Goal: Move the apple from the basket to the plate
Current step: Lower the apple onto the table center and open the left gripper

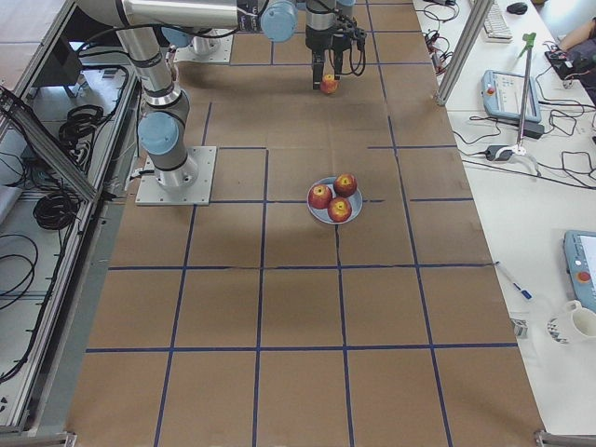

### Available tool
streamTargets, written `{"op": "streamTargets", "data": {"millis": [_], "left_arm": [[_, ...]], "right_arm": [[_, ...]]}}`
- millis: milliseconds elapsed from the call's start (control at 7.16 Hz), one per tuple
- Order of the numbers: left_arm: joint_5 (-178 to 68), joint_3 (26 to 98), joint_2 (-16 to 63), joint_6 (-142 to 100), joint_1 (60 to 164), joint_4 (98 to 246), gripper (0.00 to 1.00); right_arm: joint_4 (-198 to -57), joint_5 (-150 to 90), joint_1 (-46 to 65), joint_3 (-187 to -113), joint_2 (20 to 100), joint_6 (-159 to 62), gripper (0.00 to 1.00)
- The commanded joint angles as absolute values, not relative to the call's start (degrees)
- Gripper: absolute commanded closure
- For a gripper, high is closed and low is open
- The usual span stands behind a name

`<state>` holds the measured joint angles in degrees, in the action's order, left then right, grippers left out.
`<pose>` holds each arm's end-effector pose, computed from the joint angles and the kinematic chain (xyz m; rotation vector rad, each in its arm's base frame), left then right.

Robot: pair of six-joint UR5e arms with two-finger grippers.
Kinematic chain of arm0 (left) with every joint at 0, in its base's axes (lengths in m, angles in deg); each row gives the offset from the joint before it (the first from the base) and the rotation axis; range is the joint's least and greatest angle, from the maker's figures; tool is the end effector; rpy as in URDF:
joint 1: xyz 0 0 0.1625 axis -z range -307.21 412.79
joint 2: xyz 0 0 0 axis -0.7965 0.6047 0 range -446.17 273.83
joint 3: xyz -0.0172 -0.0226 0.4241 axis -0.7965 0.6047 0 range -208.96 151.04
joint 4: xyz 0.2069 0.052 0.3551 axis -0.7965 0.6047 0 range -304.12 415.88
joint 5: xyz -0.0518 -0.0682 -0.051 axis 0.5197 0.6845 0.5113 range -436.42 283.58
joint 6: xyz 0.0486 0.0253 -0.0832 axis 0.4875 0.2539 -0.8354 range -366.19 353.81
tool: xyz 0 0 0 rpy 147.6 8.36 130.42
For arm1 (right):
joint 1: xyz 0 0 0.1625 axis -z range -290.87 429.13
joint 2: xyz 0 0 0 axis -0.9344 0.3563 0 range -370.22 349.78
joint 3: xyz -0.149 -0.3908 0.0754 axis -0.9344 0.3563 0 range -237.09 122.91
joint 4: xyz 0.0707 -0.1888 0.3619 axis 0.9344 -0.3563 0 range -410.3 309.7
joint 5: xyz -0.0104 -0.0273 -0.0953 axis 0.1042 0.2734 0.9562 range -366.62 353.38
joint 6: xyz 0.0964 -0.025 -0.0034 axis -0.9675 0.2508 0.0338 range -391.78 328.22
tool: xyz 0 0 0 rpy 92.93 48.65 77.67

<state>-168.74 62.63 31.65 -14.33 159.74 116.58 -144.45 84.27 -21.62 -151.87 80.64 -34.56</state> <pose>-0.3100 -0.5741 0.2462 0.2382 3.0925 -0.0106 0.1381 -0.4833 0.4615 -0.0554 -3.1256 0.0072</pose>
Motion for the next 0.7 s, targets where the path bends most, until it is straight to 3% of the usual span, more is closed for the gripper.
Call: {"op": "streamTargets", "data": {"millis": [0,559], "left_arm": [[-168.1,63.68,30.46,-2.96,159.75,116.43,0.01],[-168.01,64.03,30.55,7.34,160.02,116.17,0.01]], "right_arm": [[-144.52,84.25,-21.75,-151.84,80.92,-34.68,0.0],[-148.8,84.25,-25.42,-151.49,80.05,-37.3,0.0]]}}
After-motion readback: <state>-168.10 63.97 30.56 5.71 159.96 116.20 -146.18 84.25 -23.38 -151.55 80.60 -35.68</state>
